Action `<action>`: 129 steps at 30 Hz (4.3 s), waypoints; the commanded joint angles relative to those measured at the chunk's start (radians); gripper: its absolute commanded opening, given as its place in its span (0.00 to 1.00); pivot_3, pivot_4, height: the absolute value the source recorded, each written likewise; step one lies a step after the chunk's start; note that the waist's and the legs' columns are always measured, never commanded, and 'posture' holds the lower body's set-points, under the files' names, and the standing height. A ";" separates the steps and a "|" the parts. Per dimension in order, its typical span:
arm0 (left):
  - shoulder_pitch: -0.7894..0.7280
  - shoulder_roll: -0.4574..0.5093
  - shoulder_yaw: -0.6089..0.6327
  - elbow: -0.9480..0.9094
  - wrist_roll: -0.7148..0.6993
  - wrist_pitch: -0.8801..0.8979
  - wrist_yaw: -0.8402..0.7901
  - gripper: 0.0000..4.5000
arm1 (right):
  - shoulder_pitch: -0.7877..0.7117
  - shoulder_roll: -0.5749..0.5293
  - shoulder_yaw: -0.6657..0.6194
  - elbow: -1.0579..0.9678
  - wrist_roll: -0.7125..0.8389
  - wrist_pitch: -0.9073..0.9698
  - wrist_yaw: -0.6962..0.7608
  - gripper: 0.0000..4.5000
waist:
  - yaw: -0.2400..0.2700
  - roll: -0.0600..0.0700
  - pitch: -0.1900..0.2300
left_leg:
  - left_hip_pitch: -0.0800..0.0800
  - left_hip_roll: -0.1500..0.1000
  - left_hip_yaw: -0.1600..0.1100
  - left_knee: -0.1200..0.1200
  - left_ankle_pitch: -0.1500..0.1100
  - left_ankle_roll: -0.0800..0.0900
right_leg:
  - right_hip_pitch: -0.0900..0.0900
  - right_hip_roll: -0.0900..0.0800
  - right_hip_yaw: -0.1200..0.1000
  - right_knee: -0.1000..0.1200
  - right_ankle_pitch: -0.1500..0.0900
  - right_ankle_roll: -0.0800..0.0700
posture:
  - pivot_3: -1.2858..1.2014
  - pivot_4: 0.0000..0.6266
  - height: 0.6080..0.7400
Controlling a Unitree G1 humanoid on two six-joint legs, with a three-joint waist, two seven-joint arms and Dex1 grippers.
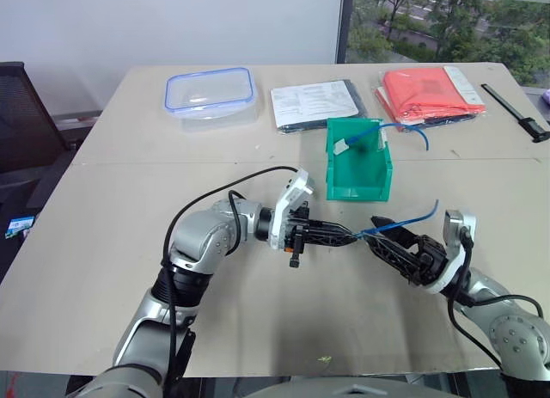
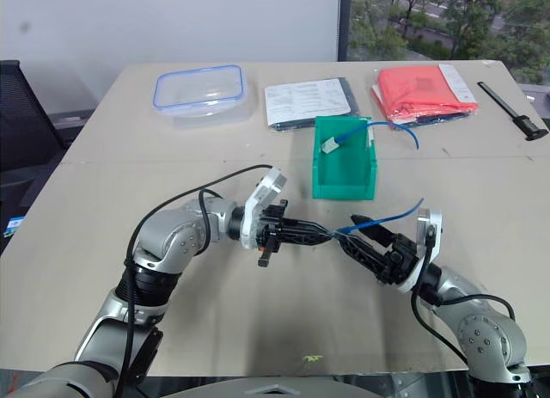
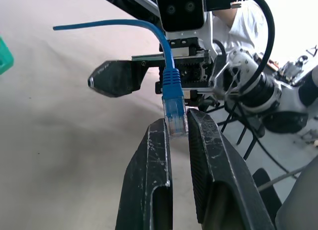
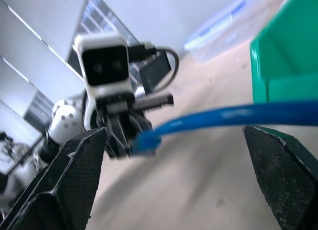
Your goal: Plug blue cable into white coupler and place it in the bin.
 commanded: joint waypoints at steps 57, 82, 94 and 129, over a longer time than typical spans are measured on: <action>1.208 -0.348 0.285 -0.641 0.704 -0.707 1.132 0.99 | -0.285 -0.008 -0.037 0.151 -0.009 -0.001 0.054 0.00 | 0.038 -0.001 -0.001 | 0.000 0.001 0.006 -0.004 -0.004 0.006 | -0.002 -0.002 0.009 -0.005 0.000 -0.001 | 0.52 0.24 1.00; 0.775 -0.174 0.325 -0.213 0.525 -0.824 0.893 0.13 | -0.290 0.027 -0.049 0.113 -0.037 -0.021 0.002 0.00 | 0.023 0.000 -0.002 | 0.001 0.001 0.004 -0.005 -0.004 0.006 | -0.002 0.000 0.008 -0.003 0.000 0.000 | 0.52 0.24 1.00; 0.204 0.043 0.020 0.161 0.298 -0.762 0.067 0.13 | -0.510 -0.127 0.214 0.126 -0.342 -0.107 0.199 0.00 | -0.001 0.001 -0.002 | 0.001 0.000 0.005 -0.004 0.000 0.001 | -0.003 0.004 0.007 -0.003 0.001 0.001 | 0.52 0.24 1.00; -0.072 -0.073 -0.079 0.678 0.463 -0.986 -0.204 0.13 | -0.551 -0.184 0.453 0.230 -0.792 -0.345 0.321 0.00 | -0.007 0.000 -0.001 | 0.000 0.000 0.003 0.000 0.000 0.000 | -0.002 0.003 0.006 -0.002 0.002 0.002 | 0.52 0.24 1.00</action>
